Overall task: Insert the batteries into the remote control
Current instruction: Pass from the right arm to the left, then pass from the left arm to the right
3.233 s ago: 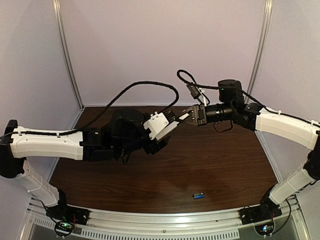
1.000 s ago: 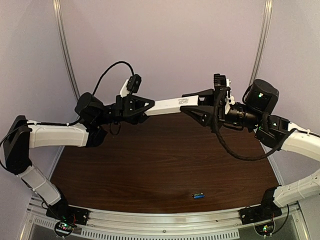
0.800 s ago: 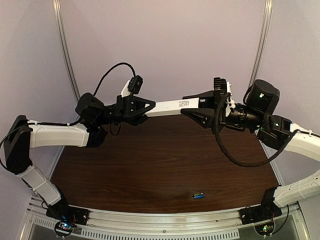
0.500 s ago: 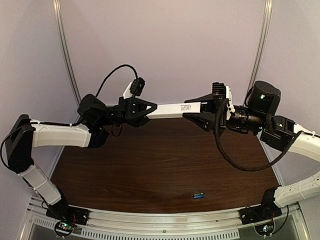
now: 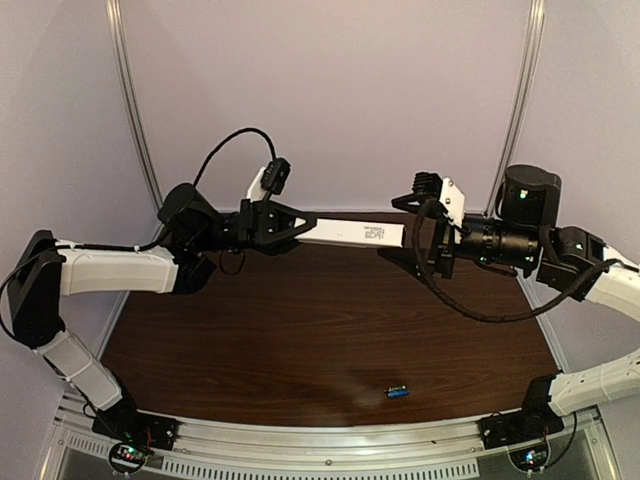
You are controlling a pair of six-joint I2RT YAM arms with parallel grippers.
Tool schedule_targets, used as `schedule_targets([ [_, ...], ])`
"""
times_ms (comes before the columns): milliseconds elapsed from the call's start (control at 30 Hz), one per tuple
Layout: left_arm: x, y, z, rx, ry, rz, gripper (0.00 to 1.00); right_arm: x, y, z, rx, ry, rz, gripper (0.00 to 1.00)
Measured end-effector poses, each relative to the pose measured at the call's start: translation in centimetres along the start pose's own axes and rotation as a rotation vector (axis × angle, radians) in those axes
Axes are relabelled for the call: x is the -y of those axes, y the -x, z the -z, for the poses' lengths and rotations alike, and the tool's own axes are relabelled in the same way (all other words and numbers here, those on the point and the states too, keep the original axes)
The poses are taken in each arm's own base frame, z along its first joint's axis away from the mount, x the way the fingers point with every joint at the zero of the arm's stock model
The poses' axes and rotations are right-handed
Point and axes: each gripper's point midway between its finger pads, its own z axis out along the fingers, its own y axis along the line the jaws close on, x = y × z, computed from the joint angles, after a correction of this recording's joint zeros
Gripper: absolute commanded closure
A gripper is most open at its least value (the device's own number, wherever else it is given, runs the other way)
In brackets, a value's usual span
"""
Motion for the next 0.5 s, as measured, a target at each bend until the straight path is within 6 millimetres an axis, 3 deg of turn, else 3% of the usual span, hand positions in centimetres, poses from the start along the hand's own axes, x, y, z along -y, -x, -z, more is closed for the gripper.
schedule_targets([
  [333,-3.1,-0.7,0.3,-0.026,0.131,0.024,1.0,-0.3,-2.8,-0.4,-0.168,0.007,0.004,0.23],
  [500,-3.8,-1.0,0.4,-0.032,0.158,0.052,1.0,-1.1,-5.0,-1.5,-0.254,0.014,0.028,0.34],
])
